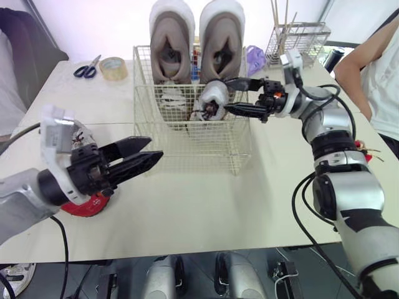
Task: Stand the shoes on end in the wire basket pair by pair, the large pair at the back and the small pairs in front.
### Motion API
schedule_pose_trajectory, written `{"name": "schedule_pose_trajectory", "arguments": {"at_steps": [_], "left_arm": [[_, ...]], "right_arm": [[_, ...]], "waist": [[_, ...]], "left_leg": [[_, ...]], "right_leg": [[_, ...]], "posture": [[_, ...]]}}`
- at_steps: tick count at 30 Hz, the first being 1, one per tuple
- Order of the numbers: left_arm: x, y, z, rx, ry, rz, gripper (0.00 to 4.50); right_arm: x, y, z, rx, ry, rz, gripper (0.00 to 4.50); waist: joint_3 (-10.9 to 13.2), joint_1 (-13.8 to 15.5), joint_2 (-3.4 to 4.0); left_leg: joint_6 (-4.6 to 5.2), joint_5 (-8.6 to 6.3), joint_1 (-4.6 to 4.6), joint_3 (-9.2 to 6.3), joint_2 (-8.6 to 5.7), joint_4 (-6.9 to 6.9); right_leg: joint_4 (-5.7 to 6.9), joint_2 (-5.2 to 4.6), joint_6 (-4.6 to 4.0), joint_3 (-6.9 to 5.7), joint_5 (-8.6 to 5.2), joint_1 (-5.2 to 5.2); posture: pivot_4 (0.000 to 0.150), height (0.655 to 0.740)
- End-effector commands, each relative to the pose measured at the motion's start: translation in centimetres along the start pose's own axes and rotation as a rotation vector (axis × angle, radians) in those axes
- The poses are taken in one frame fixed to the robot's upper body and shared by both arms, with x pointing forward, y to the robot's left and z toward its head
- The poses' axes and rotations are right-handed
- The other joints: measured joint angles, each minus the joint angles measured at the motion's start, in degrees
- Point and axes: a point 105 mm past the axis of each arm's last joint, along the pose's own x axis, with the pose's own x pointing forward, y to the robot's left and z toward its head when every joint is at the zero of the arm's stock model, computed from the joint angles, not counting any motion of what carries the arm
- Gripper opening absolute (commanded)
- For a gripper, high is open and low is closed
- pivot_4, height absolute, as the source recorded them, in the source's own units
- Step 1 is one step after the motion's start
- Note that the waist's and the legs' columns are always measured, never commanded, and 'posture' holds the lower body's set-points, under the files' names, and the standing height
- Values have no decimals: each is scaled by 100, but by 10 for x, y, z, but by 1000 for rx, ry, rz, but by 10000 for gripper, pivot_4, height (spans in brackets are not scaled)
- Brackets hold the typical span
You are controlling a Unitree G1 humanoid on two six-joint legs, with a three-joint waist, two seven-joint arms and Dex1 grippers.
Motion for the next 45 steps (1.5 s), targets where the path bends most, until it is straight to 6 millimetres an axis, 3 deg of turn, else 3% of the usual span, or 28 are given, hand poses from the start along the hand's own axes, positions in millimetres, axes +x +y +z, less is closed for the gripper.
{"name": "schedule_pose_trajectory", "arguments": {"at_steps": [1, 12, 16, 21, 27, 31, 42, 45], "left_arm": [[1, 2, 5, 23, -31, -10, 28754], [-3, 18, 8, 48, -15, 18, 28754], [-5, 27, 13, 93, -10, 50, 28754], [-9, 24, 15, 151, 15, 63, 28754], [-15, 22, 16, 220, 80, 74, 28754], [-15, 31, 15, 218, 73, 88, 28754], [1, 37, 5, 194, 28, 65, 28754], [4, 38, 4, 192, 16, 59, 28754]], "right_arm": [[-12, 0, 22, -69, -23, -44, 44658], [-19, 20, 54, -95, -3, -86, 44658], [-4, 40, 45, -12, 38, -37, 44658], [9, 64, 27, 35, 107, -56, 44658], [16, 66, 21, 14, 156, -210, 44658], [23, 55, 22, 0, 161, -319, 44658], [27, 42, 9, 7, 235, -509, 44658], [31, 42, 12, -27, 237, -524, 36353]], "waist": [[0, -7, 0], [1, -20, 2], [1, -2, 1], [0, -4, 1], [0, -3, 1], [0, 0, 0], [-1, -2, -1], [-1, -4, -1]], "left_leg": [[0, 0, 0, 0, 0, 0], [-2, 1, 0, 2, 2, -3], [-2, 1, 0, 1, 2, -2], [-1, 0, -2, 2, 2, -3], [-2, 0, -9, 2, 2, -3], [-3, 0, -8, 3, 1, -3], [-2, 0, -14, 7, 0, -6], [-2, 1, -14, 7, 1, -6]], "right_leg": [[-1, 0, 0, 0, 0, 0], [2, 3, 0, 0, 0, -5], [2, 3, 0, 0, 0, -4], [1, 1, 0, 0, 0, -6], [4, 1, 0, 1, 0, -18], [3, 2, 0, 0, 0, -17], [5, 4, 1, 1, 0, -23], [7, 5, 1, 1, 0, -24]], "posture": [[1500, 7400], [1500, 7400], [1500, 7400], [1500, 7400], [1500, 7400], [1500, 7400], [1500, 7400], [1500, 7400]]}}
